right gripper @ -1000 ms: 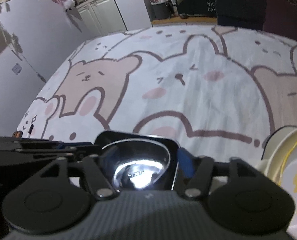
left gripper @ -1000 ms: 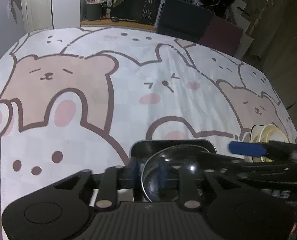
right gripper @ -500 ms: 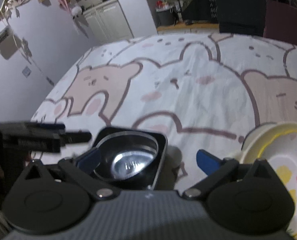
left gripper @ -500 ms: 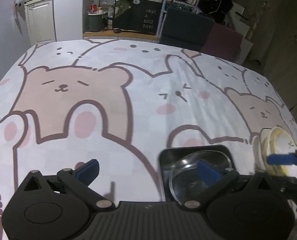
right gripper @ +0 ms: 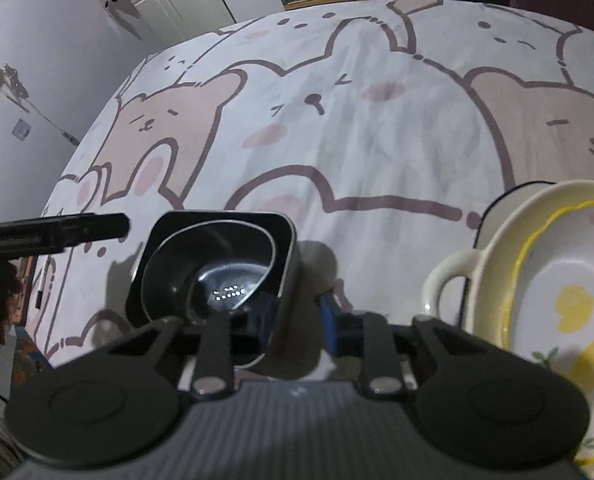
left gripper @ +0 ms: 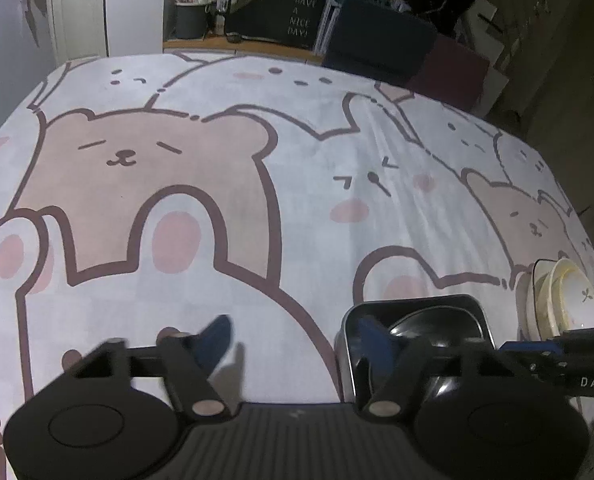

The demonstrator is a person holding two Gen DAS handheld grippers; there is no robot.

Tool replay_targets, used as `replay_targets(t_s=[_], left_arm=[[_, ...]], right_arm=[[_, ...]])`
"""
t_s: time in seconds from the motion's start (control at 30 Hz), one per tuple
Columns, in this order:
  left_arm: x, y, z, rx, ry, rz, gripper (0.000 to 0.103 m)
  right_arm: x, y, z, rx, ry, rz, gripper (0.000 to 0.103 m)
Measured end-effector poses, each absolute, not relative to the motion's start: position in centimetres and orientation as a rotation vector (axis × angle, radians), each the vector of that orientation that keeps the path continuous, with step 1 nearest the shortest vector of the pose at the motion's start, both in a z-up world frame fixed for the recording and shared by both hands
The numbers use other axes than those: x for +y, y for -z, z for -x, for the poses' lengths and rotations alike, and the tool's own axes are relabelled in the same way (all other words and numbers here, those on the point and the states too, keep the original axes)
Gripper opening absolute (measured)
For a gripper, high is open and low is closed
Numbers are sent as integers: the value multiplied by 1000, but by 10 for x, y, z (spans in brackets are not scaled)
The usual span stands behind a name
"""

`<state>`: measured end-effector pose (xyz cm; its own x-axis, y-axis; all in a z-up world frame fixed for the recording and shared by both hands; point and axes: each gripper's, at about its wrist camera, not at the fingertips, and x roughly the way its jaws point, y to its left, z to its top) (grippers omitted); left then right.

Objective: Organize plates and bowls
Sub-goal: 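Close the right gripper on the dark square tray rim while the left gripper closes too, then lift the square tray holding the bowl with both grippers toward the white dishes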

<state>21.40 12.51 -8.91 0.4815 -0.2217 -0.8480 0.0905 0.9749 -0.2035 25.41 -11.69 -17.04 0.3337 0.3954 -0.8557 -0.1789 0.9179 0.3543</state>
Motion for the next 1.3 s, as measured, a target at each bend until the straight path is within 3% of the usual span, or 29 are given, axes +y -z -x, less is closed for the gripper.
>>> replay_targets(t_s=[0.27, 0.4, 0.57, 0.6, 1.3], left_arm=[[114, 99, -226, 1107, 273, 154, 24], [107, 102, -226, 1126, 308, 139, 22], [103, 106, -222, 1164, 343, 116, 10], [103, 106, -220, 1172, 352, 117, 10], [102, 115, -207, 1216, 344, 152, 10]], right_arm=[[-111, 177, -266, 1197, -386, -268, 13], [-114, 180, -273, 1203, -379, -296, 13], [-112, 180, -274, 1206, -381, -287, 10], [-112, 180, -274, 1208, -388, -284, 7], [-98, 177, -268, 1193, -403, -169, 8]])
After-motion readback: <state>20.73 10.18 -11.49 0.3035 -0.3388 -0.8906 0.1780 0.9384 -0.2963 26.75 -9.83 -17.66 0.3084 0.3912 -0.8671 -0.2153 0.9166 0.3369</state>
